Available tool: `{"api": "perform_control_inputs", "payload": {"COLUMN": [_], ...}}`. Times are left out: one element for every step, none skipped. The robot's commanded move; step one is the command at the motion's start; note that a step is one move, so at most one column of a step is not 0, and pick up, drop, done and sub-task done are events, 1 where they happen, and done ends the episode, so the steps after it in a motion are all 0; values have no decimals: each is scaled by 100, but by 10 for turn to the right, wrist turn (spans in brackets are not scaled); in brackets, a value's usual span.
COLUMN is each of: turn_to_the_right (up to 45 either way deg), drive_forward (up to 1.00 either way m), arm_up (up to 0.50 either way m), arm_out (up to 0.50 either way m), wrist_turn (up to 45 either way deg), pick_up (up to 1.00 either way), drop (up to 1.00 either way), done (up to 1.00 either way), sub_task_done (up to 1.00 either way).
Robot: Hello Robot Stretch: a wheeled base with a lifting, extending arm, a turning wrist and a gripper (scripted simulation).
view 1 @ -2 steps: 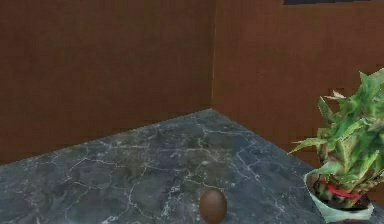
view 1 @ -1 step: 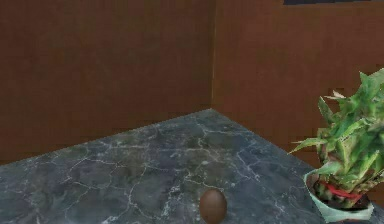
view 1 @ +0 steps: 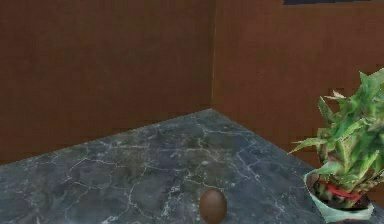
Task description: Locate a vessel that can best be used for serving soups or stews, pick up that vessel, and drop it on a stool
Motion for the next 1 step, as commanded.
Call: {"api": "perform_control_inputs", "payload": {"turn_to_the_right": [0], "drive_forward": [0], "arm_up": [0], "arm_out": [0], "wrist_turn": [0], "pick_up": [0], "drop": [0], "done": [100], "sub_task_done": [0]}}
